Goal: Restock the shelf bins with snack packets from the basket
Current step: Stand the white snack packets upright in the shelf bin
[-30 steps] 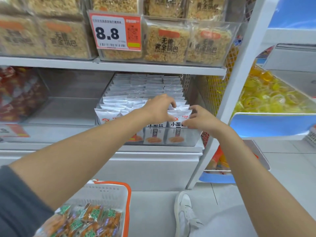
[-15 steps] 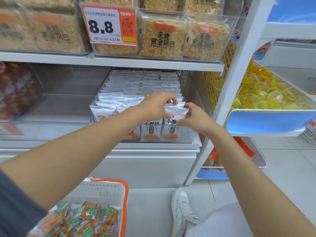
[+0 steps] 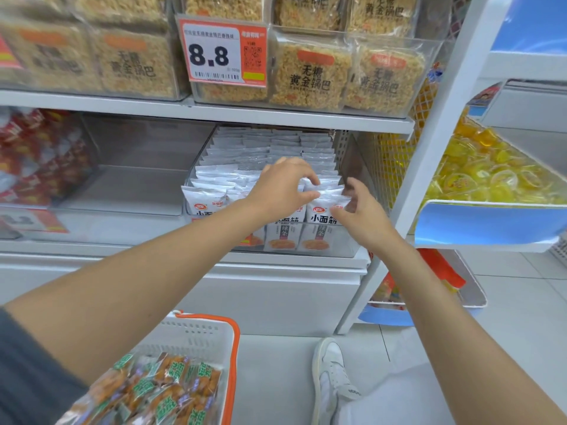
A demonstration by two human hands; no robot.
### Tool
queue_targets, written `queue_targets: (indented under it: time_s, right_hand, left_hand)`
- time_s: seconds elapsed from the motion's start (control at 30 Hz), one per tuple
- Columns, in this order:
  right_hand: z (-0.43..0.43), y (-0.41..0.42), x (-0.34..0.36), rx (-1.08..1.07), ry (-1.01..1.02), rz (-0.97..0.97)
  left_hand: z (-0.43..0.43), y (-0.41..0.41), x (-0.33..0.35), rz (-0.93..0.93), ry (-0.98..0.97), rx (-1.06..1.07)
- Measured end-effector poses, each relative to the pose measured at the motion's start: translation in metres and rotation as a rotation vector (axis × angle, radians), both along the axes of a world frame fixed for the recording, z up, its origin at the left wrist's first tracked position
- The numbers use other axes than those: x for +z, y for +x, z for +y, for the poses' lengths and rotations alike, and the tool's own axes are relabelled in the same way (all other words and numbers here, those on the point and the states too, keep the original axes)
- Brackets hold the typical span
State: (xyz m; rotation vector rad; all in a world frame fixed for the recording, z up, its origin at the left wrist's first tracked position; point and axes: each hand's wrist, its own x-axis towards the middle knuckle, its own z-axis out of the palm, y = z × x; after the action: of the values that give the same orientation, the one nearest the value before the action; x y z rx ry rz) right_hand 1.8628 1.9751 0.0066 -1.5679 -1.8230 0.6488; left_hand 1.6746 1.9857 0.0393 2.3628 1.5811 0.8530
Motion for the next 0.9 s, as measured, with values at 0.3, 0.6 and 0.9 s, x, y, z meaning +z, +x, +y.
queue_targets:
  time_s: [0.3,0.6,0.9]
  right_hand:
    - [-0.043,-0.073,-0.015,0.111,0.592,-0.054]
    - [-0.078,-0.19,-0.07,0.534,0.25,-0.175]
    - [-0.1,-0.284,-0.14,0.945,-0.124,-0.535]
  left_hand:
    - [-0.067,-0.054,-0.015,-0.134,0.037,0.194]
    - [-0.138,-0.176,-0.079,-0.071,-0.258,0.392]
    - [-0.179,-0.302,-0.148,0.058,-0.666,0.458]
